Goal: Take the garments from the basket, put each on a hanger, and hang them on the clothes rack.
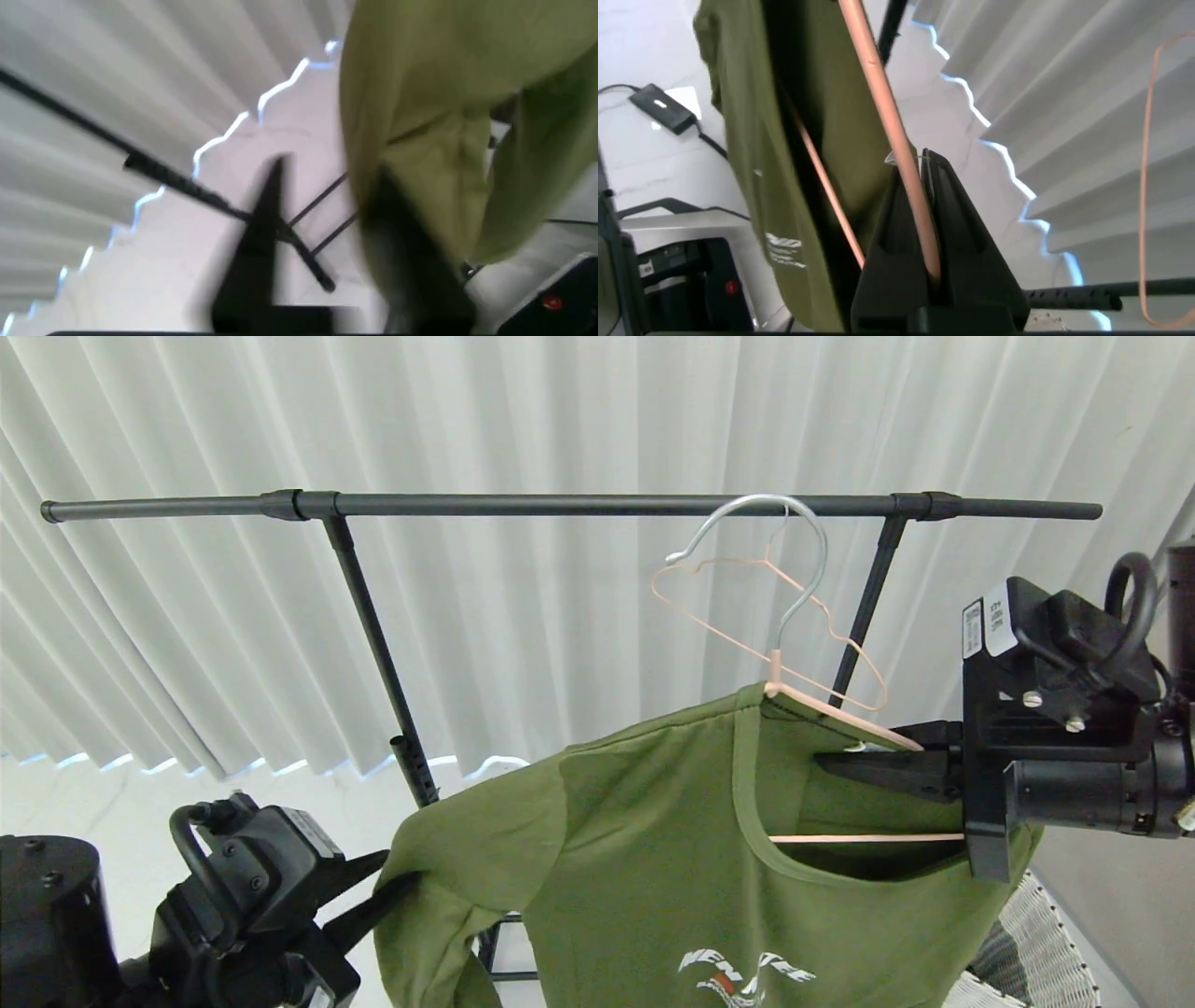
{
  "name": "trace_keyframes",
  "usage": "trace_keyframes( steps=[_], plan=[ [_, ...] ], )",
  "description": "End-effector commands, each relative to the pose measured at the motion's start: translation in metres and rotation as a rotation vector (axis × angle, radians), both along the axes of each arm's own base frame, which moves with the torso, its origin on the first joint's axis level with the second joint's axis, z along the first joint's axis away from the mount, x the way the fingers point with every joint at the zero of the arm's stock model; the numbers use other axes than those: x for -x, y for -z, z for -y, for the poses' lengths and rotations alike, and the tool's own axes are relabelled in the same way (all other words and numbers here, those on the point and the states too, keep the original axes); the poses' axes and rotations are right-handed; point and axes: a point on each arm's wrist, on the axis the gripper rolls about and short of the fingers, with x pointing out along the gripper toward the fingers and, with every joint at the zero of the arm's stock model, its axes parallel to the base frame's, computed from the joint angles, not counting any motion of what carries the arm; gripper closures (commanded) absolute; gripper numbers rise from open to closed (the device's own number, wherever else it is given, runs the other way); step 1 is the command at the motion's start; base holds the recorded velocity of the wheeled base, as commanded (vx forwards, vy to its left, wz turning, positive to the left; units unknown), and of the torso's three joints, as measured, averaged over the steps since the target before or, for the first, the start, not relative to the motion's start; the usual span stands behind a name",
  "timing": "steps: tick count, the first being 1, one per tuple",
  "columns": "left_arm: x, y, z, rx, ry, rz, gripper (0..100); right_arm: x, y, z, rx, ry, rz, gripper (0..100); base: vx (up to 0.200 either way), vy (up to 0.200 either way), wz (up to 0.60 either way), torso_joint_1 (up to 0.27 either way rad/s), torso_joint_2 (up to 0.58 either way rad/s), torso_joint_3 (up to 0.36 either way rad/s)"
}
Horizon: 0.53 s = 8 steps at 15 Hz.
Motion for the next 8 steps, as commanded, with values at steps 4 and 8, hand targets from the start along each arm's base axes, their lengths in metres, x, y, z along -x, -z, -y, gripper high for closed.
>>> trace_keyframes(
  steps=[4, 8],
  plan=[
    [-0.005, 0.005, -0.035, -0.014, -0.234, -0.007, 100, -0.003, -0.001, 0.005, 0.003, 0.046, 0.006, 100, 0.0, 0.0, 0.0, 0.0, 0.0, 0.0],
    [0.002, 0.007, -0.036, -0.017, -0.228, 0.001, 100, -0.005, 0.0, 0.005, 0.006, 0.049, 0.004, 100, 0.0, 0.0, 0.0, 0.0, 0.0, 0.0]
  ],
)
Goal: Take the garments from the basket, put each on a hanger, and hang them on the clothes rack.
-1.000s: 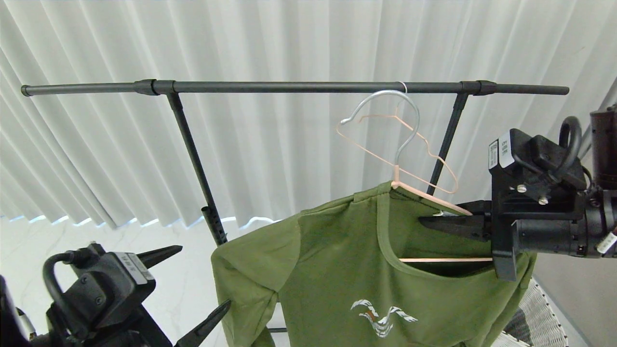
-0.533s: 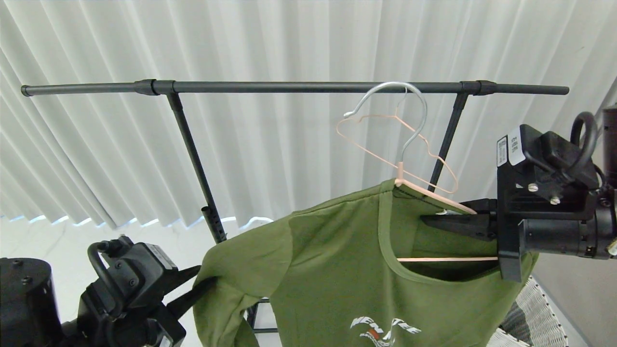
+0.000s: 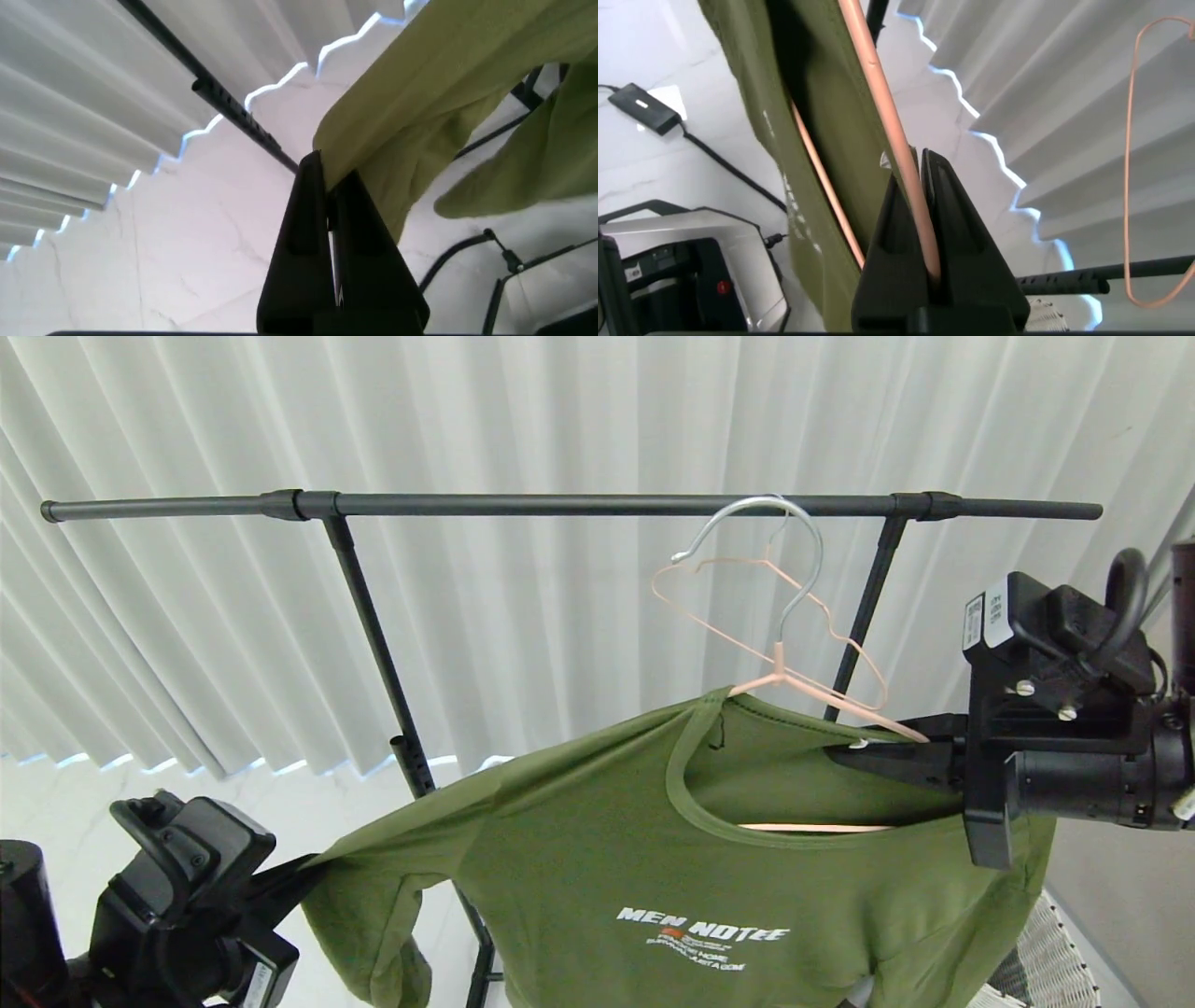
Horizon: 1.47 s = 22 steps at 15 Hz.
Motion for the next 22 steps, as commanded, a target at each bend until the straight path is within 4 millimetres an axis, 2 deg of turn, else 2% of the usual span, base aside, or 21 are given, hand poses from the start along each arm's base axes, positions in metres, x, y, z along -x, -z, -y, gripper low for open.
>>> trace_keyframes(
  steps=[1, 2, 7, 14, 15, 18, 22],
  plan=[
    [0.003, -0.002, -0.001, 0.001, -0.002, 0.016, 100, -0.001, 0.001, 0.0, 0.002, 0.0, -0.002, 100, 0.0, 0.0, 0.0, 0.0, 0.0, 0.0],
    [0.004, -0.002, -0.001, -0.005, 0.0, 0.021, 0, -0.001, 0.0, 0.0, 0.001, 0.001, 0.0, 100, 0.0, 0.0, 0.0, 0.0, 0.0, 0.0],
    [0.009, -0.008, -0.003, 0.016, 0.0, 0.058, 0, -0.001, 0.0, 0.001, 0.007, 0.06, -0.006, 100, 0.0, 0.0, 0.0, 0.0, 0.0, 0.0],
    [0.019, -0.019, -0.006, 0.027, -0.004, 0.142, 0, -0.007, -0.009, -0.002, -0.027, 0.389, -0.215, 100, 0.0, 0.0, 0.0, 0.0, 0.0, 0.0],
    [0.02, -0.021, -0.006, 0.029, -0.006, 0.155, 0, -0.009, -0.011, -0.008, -0.021, 0.497, -0.278, 100, 0.0, 0.0, 0.0, 0.0, 0.0, 0.0],
    [0.021, -0.023, -0.006, 0.032, -0.006, 0.167, 0, -0.019, -0.014, -0.033, -0.118, 0.636, -0.371, 100, 0.0, 0.0, 0.0, 0.0, 0.0, 0.0],
    [0.019, -0.026, -0.006, 0.036, -0.021, 0.175, 0, -0.018, -0.019, -0.043, -0.129, 0.626, -0.347, 100, 0.0, 0.0, 0.0, 0.0, 0.0, 0.0]
  ],
)
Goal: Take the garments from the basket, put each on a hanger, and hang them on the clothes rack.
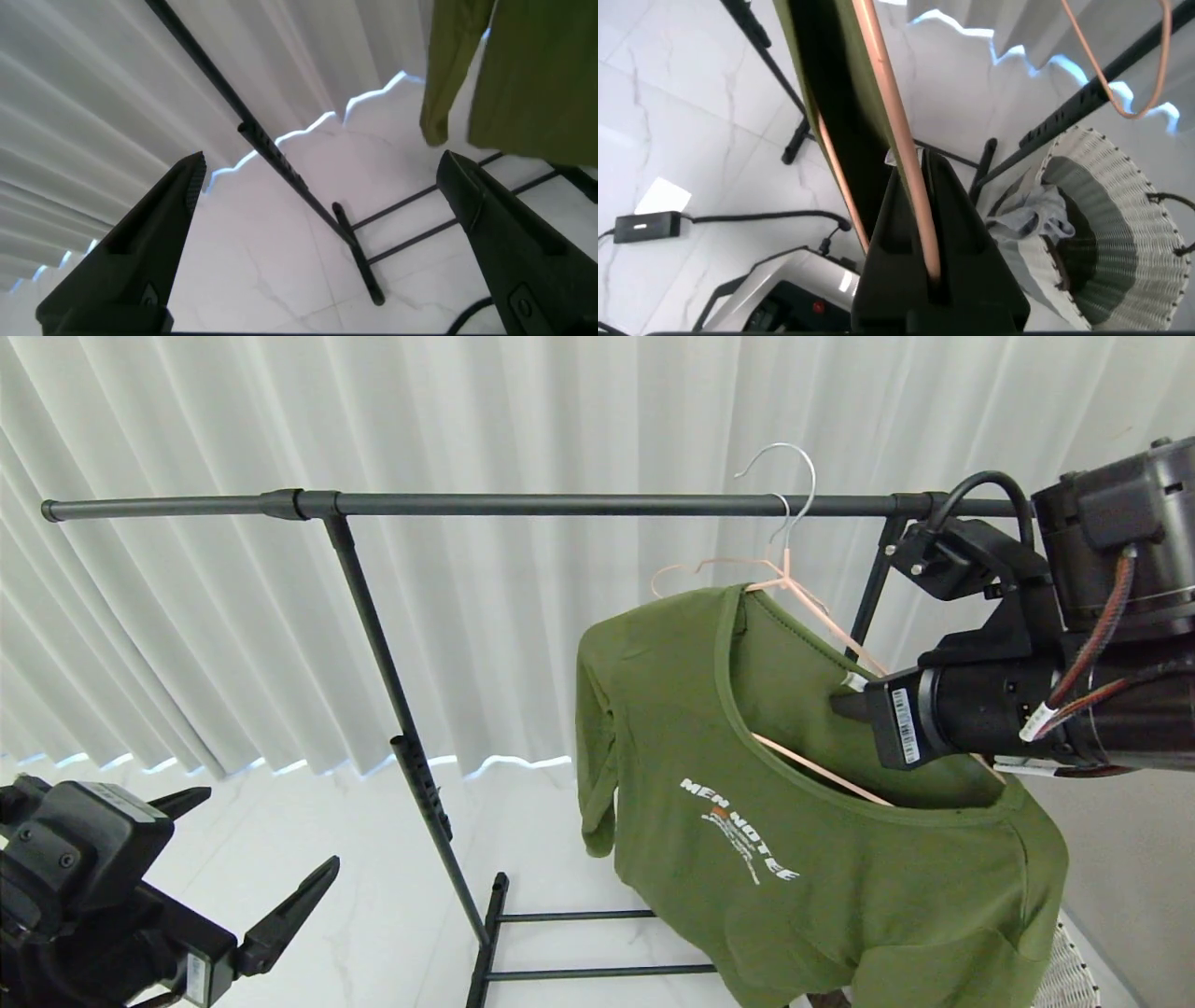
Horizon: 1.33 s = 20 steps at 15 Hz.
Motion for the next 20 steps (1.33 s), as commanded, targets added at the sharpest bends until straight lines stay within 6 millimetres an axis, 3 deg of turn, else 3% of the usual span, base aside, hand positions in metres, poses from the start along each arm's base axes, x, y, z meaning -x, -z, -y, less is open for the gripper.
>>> trace_keyframes(
  steps=[1, 9, 20],
  plan=[
    [-0.0005, -0.0007, -0.0001, 0.001, -0.01, 0.002, 0, -0.0022, 0.0021, -0.0061, 0.008, -0.01, -0.004, 100, 0.0, 0.0, 0.0, 0.0, 0.0, 0.0],
    [-0.0001, 0.0, -0.0005, 0.0, -0.022, 0.001, 0, -0.0029, 0.0008, -0.0073, 0.021, -0.027, 0.024, 100, 0.0, 0.0, 0.0, 0.0, 0.0, 0.0],
    [0.0005, 0.0006, -0.0006, 0.001, -0.021, -0.001, 0, 0.0002, 0.0012, -0.0104, 0.024, -0.04, 0.025, 100, 0.2, 0.0, 0.0, 0.002, 0.0, 0.004]
  ],
)
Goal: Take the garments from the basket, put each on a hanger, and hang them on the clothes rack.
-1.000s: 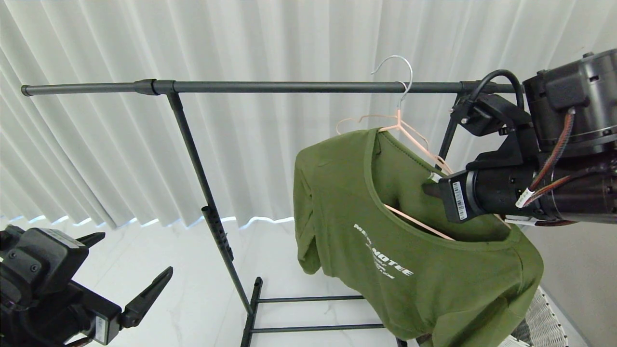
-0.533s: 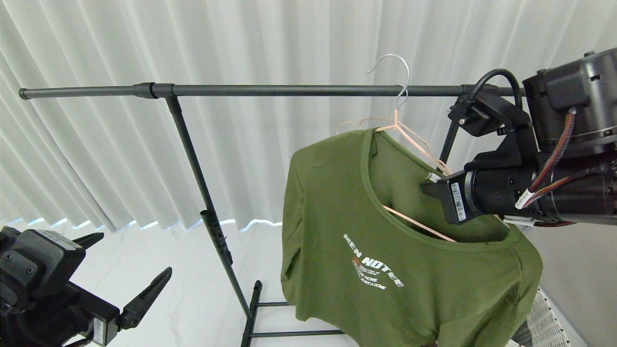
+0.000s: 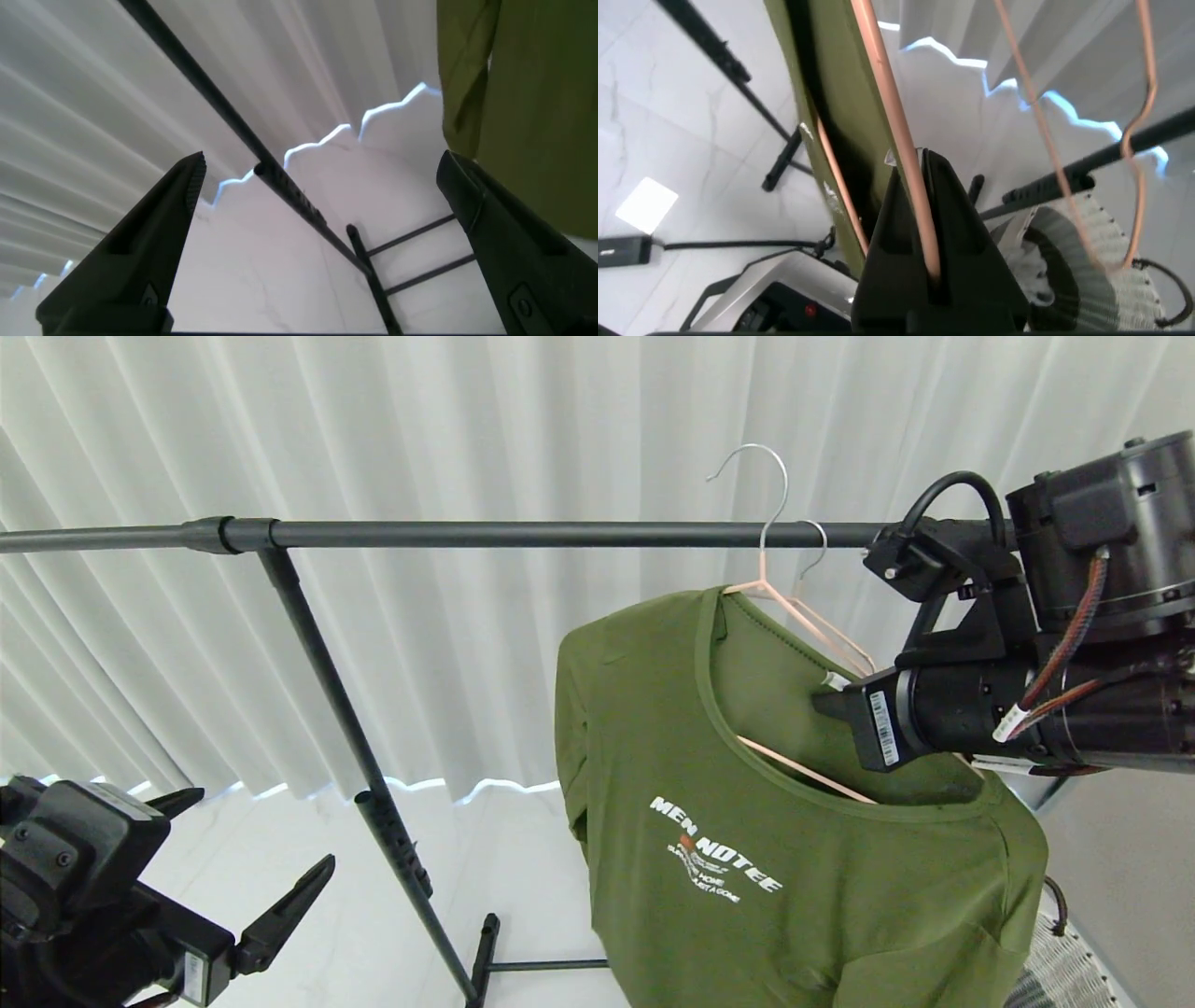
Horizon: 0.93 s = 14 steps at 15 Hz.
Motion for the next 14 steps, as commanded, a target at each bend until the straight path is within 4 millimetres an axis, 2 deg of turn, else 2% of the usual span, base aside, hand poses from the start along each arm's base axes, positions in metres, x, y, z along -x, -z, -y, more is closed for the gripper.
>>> trace_keyframes(
  steps=[1, 2, 7, 14],
  plan=[
    [0.0, 0.001, 0.0, -0.001, 0.0, -0.004, 0, 0.002, 0.001, -0.002, 0.002, -0.009, -0.002, 100, 0.2, 0.0, 0.0, -0.002, 0.01, -0.002],
    [0.0, 0.002, 0.0, -0.001, -0.001, -0.007, 0, 0.001, 0.002, -0.003, 0.006, -0.009, -0.006, 100, 0.2, 0.0, 0.0, 0.007, 0.0, 0.002],
    [0.002, 0.002, 0.0, -0.001, 0.0, -0.004, 0, -0.006, 0.01, -0.012, 0.026, -0.011, -0.023, 100, 0.0, 0.0, 0.0, 0.0, 0.0, 0.0],
    [0.009, -0.004, -0.003, -0.003, -0.026, 0.049, 0, -0.045, 0.02, -0.044, 0.054, 0.036, -0.025, 100, 0.0, 0.0, 0.0, 0.0, 0.0, 0.0]
  ],
)
